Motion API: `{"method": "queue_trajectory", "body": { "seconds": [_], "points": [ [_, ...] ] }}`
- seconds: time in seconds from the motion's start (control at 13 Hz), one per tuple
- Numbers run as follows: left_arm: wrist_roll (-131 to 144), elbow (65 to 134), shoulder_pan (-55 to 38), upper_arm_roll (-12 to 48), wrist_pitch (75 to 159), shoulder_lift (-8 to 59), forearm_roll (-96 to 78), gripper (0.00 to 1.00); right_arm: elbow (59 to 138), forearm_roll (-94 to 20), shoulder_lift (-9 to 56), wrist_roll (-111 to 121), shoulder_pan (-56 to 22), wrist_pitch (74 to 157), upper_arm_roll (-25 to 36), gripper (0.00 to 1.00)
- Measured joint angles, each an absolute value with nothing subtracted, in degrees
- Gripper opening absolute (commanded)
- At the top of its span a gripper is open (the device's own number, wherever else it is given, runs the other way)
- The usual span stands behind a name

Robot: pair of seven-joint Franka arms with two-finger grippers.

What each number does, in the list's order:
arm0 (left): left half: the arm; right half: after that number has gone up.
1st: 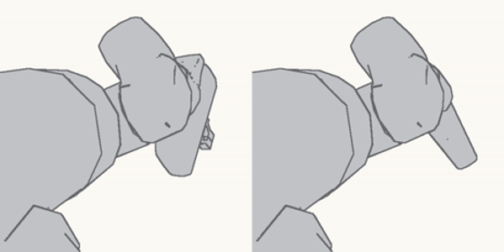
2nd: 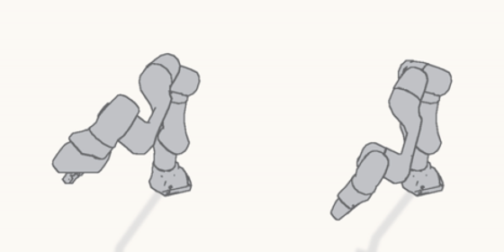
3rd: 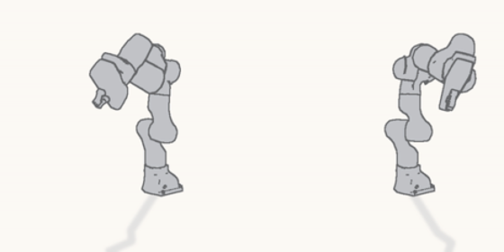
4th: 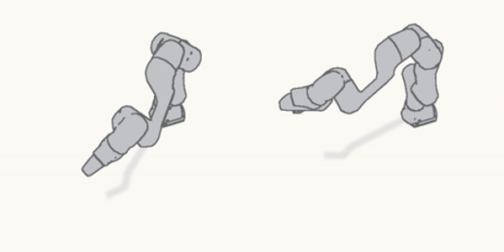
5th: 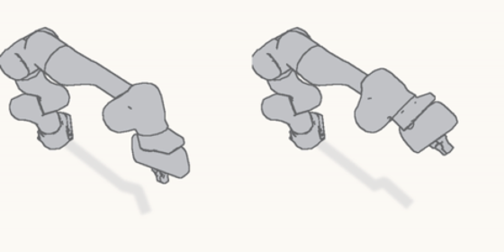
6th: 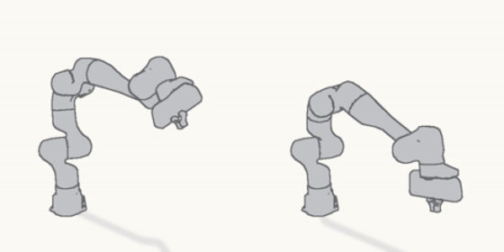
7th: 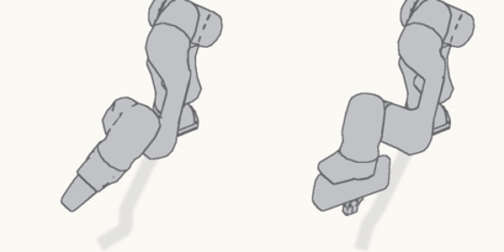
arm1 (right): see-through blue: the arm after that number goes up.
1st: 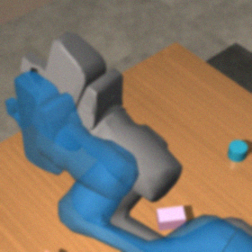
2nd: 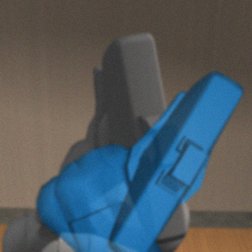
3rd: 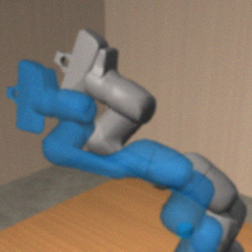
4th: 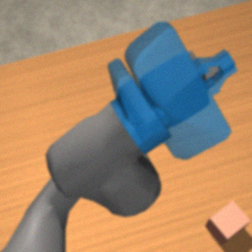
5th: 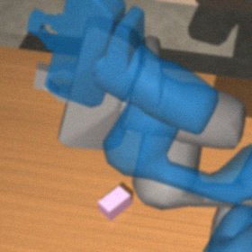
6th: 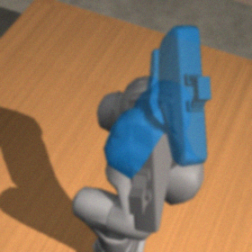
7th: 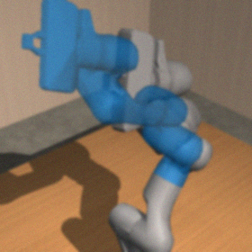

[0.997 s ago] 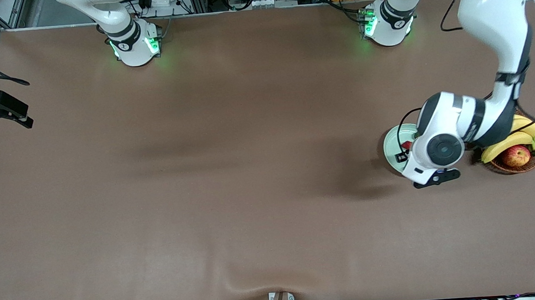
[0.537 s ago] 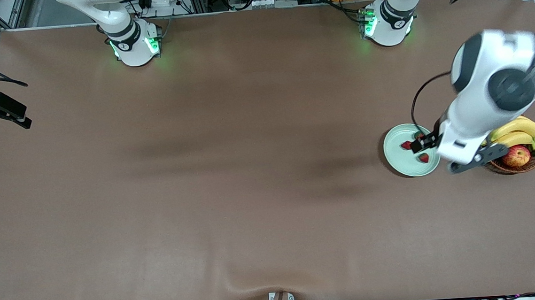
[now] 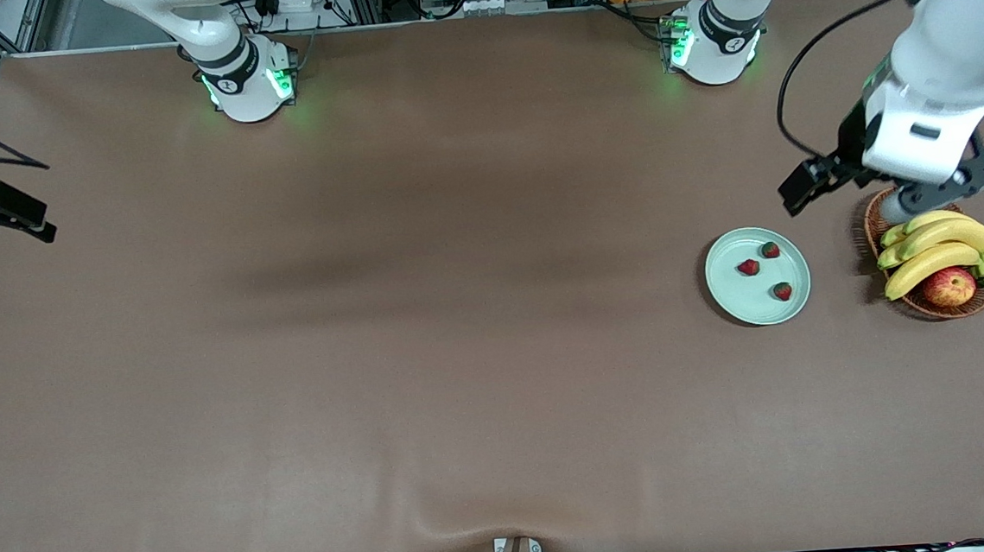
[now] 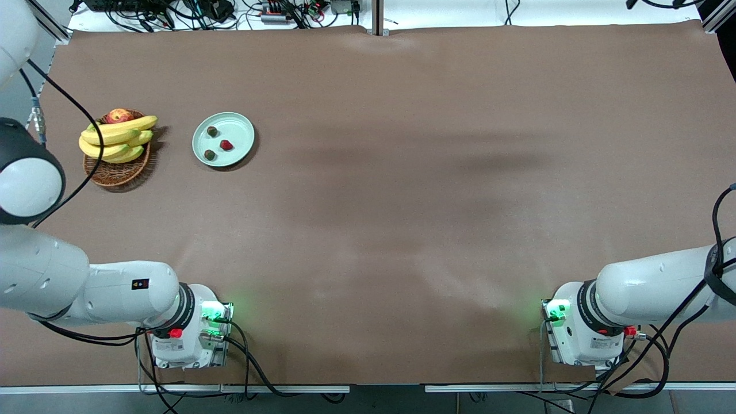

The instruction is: Collect all strawberries into plate

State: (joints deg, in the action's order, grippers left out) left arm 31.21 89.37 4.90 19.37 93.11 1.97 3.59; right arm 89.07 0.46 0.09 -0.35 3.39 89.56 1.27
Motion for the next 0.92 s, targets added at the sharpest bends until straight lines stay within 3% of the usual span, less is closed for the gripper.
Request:
{"method": "queue_trajectory", "body": {
  "seconds": [0.46,0.92],
  "points": [
    [16.1,90.3,5.4,12.0,90.7,-1.8,-1.6,1.0,89.0,0.5,0.3,-0.1,5.1,86.2,1.2,1.0],
    [11.7,90.4,4.3,11.5,89.6,-1.8,-1.6,1.0,88.7,0.5,0.0,-0.1,4.9,84.6,0.7,1.0]
  ]
}}
